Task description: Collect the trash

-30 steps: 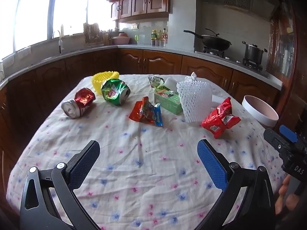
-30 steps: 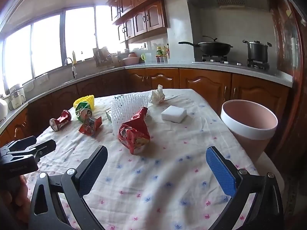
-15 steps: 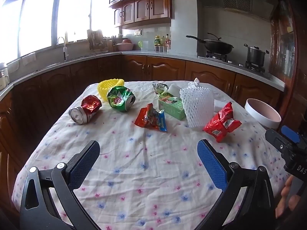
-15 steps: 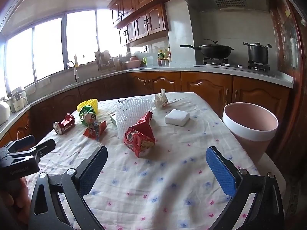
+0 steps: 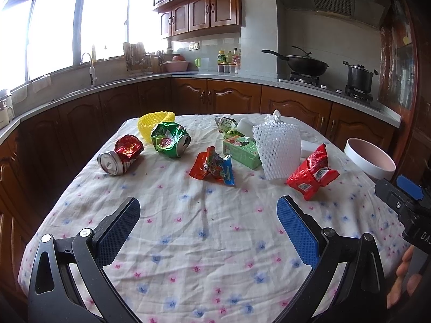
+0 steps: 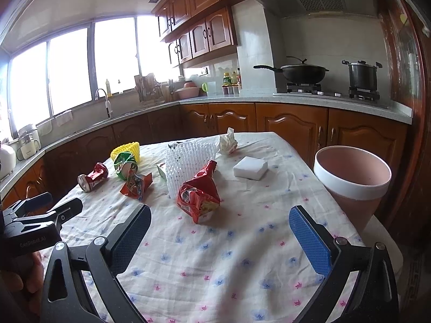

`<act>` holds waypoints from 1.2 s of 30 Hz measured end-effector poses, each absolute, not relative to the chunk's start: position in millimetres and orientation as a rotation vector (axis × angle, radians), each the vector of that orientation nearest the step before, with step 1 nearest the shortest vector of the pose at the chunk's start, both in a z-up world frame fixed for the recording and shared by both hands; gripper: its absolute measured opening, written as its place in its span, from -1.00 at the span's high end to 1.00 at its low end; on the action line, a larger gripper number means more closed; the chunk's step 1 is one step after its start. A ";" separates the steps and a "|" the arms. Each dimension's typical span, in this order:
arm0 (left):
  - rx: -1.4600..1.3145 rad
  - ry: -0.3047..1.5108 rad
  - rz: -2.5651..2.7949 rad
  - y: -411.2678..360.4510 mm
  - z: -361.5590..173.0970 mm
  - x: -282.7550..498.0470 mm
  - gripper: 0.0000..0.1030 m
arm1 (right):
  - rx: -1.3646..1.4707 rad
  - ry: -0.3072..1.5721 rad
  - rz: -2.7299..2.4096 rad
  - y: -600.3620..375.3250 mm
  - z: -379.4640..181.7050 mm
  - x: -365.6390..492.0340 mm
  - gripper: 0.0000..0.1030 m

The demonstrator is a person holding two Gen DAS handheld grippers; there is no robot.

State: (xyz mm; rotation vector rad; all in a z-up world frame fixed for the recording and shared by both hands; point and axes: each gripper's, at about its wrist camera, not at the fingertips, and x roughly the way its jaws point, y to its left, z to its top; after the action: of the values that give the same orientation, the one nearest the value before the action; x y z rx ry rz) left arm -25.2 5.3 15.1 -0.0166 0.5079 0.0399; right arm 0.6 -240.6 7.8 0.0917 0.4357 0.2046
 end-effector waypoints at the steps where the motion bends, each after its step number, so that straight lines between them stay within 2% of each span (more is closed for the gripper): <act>1: -0.017 0.508 0.039 5.4 15.0 -25.1 -1.00 | 0.092 0.435 0.205 -240.6 7.9 0.6 -1.00; 36: -0.016 0.511 0.040 4.3 15.4 -25.4 -1.00 | 0.100 0.425 0.231 -237.4 12.3 -0.3 -1.00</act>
State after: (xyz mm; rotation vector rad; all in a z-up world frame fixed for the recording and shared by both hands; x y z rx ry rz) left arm -25.4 4.3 15.4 -0.0164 0.5106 0.0401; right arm -0.3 -237.4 12.3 0.0997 0.4248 0.2305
